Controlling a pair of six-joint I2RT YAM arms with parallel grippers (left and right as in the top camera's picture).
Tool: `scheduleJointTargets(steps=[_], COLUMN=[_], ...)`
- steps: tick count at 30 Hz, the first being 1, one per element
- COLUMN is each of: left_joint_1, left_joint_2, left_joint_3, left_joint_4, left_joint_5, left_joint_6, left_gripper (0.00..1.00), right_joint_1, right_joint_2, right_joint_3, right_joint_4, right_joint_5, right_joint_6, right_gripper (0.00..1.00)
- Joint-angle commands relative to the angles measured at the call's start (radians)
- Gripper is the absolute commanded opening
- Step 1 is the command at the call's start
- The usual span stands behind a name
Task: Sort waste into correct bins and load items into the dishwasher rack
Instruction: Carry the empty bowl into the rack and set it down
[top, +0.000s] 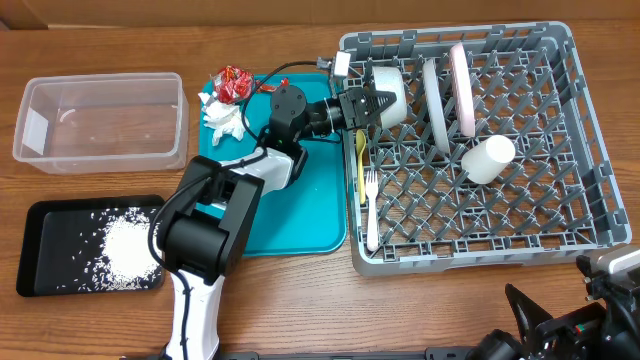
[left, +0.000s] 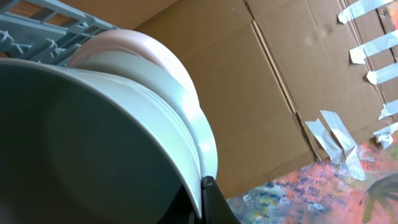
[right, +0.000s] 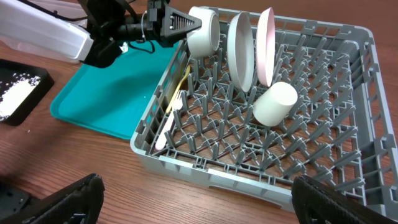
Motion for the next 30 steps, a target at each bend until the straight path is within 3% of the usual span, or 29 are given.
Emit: scheduleJointTargets(steps=[1,5,19,30], left_joint_1=[-0.003,-0.007,0.048,0.12], left_joint_2=[0.01,0.01,0.01,0.01], left_joint_3=[0.012,0.011,0.012,0.011], left_joint_4=[-0.029,-0.097,-0.093,-0.141], left_joint_5=[-0.016,-0.009,0.124,0.234], left_joint_6=[0.051,0.094,0.094,0.129], left_gripper=[0.04,0.04,0.15,0.29], right_joint_1=[-0.002,-0.002,-0.002,-0.002], right_joint_2=[0.003,0.003,0.003,0.003], right_joint_3=[0.003,0.003,0.003,0.003], right_joint_4=[0.005,0.005,0.005,0.005], right_joint_5=[0.006,0.006,0.006,0.006], right_joint_6=[0.0,0.0,0.0,0.0], right_gripper=[1.0,1.0,1.0,1.0])
